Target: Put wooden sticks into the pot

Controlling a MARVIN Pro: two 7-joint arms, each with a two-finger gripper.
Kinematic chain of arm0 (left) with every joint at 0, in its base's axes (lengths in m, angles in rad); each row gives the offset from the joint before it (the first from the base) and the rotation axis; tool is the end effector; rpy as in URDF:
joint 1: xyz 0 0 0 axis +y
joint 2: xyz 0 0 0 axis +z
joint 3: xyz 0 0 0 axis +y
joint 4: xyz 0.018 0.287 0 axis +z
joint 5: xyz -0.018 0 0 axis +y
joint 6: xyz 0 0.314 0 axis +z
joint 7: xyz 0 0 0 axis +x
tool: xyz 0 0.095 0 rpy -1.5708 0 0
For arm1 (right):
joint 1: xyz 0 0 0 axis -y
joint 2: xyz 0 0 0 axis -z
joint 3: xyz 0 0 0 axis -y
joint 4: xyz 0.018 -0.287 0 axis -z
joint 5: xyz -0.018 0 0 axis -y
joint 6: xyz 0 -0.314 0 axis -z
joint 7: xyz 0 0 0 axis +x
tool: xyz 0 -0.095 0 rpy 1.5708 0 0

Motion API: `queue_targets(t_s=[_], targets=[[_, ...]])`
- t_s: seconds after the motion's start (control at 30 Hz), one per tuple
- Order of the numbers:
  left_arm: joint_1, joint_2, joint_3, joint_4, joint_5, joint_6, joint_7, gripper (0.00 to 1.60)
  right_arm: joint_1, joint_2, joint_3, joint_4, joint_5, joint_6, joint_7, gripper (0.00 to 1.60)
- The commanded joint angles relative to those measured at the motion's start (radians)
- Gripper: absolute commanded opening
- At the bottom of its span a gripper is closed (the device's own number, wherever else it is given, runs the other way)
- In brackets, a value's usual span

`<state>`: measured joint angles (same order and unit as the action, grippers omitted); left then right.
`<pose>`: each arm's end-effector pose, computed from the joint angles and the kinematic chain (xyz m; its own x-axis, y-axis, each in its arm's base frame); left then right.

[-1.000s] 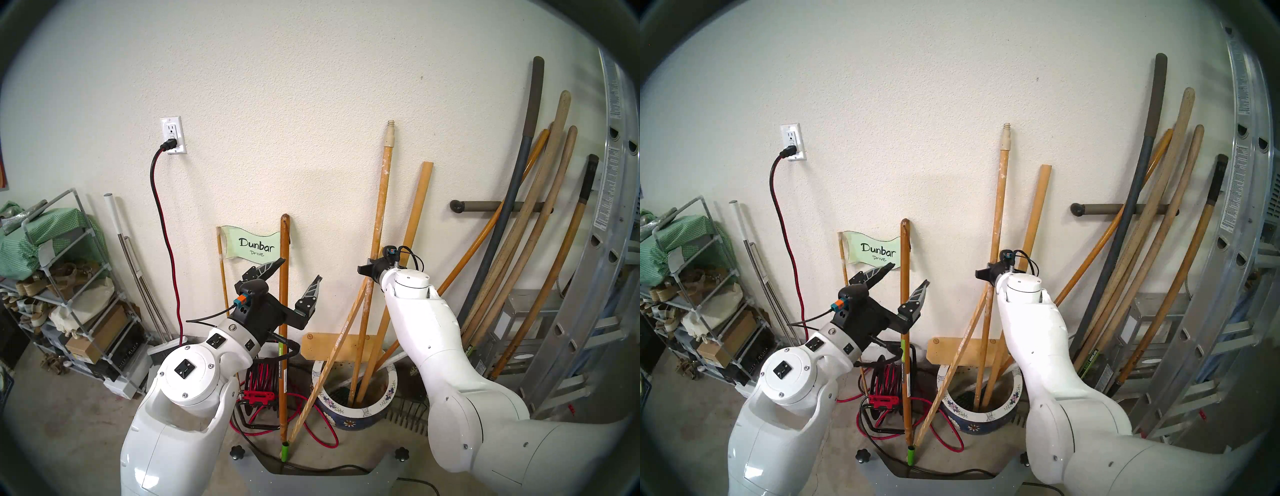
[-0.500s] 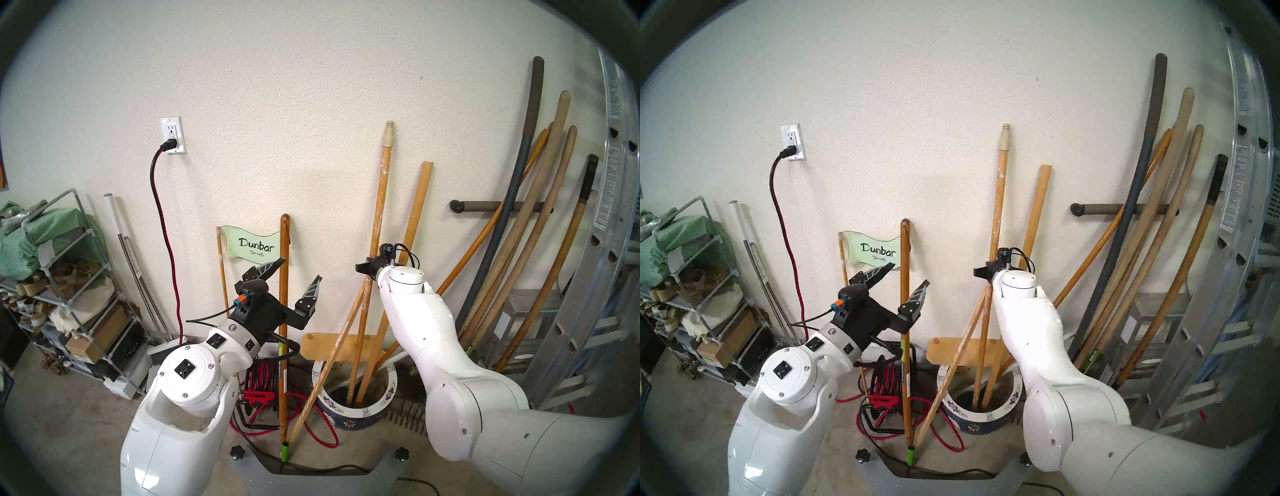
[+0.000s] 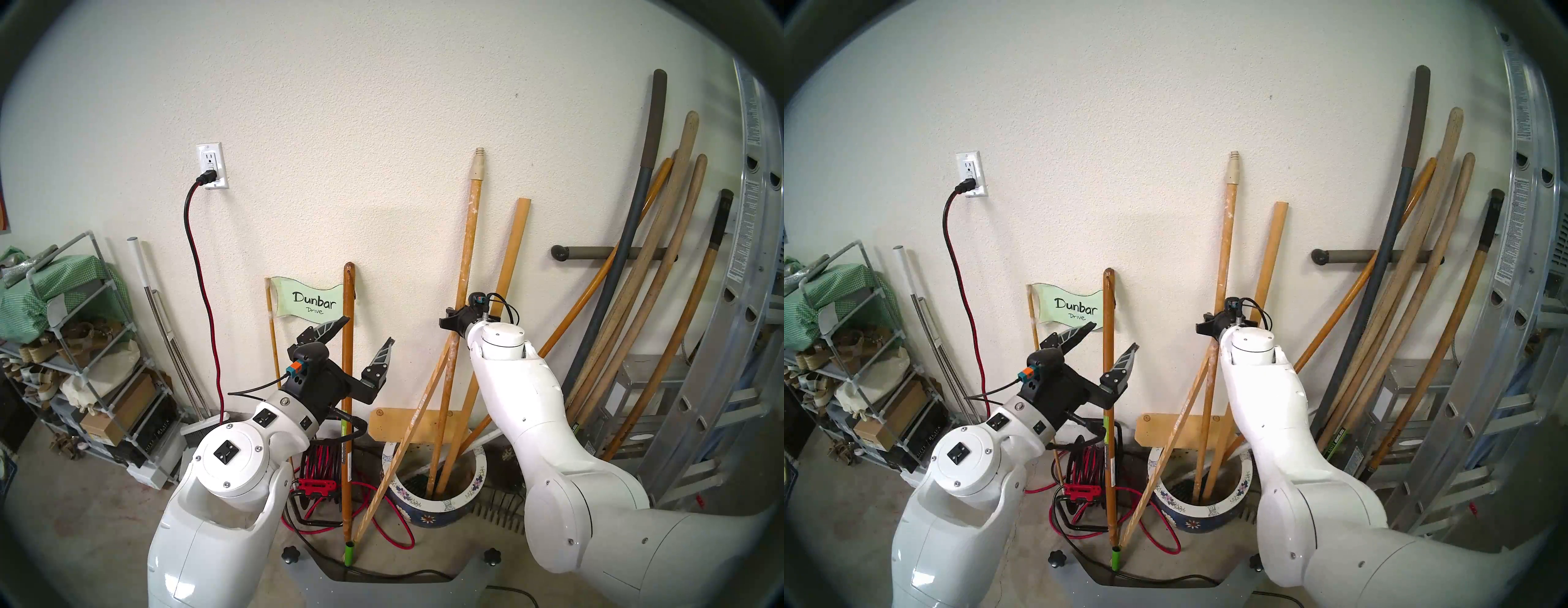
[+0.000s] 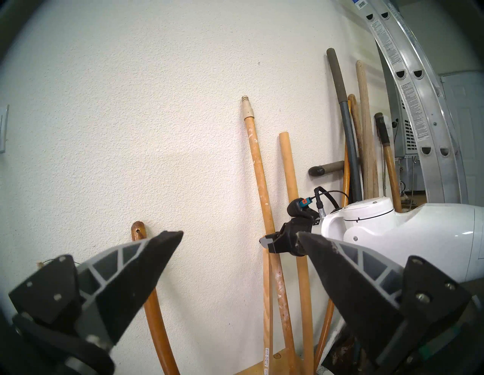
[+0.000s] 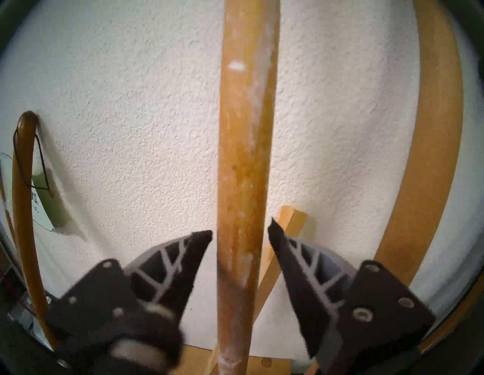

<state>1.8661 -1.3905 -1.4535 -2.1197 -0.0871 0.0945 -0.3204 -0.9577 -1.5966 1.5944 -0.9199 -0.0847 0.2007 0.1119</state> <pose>0.3212 -0.0557 -0.2111 -0.1420 -0.0256 0.9895 -0.4816 -0.8716 -0.0917 0.5846 0.0160 -0.2771 0.2367 0.0482 0.9704 0.1073 -0.9940 0.0232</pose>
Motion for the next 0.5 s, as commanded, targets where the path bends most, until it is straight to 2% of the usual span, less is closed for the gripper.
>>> queue_targets(t_s=[0.0, 0.07, 0.13, 0.47], targets=[[0.0, 0.0, 0.0, 0.0, 0.0, 0.0, 0.0, 1.6, -0.06, 0.011, 0.006, -0.098, 0.004, 0.022, 0.014, 1.41], [0.0, 0.0, 0.0, 0.0, 0.0, 0.0, 0.0, 1.6, -0.07, 0.013, 0.008, -0.115, 0.003, 0.027, 0.018, 1.47], [0.0, 0.0, 0.0, 0.0, 0.0, 0.0, 0.0, 1.6, -0.082, 0.016, 0.008, -0.133, 0.003, 0.028, 0.025, 1.6], [0.0, 0.0, 0.0, 0.0, 0.0, 0.0, 0.0, 1.6, -0.156, 0.02, 0.026, -0.287, 0.033, 0.015, 0.082, 1.6]])
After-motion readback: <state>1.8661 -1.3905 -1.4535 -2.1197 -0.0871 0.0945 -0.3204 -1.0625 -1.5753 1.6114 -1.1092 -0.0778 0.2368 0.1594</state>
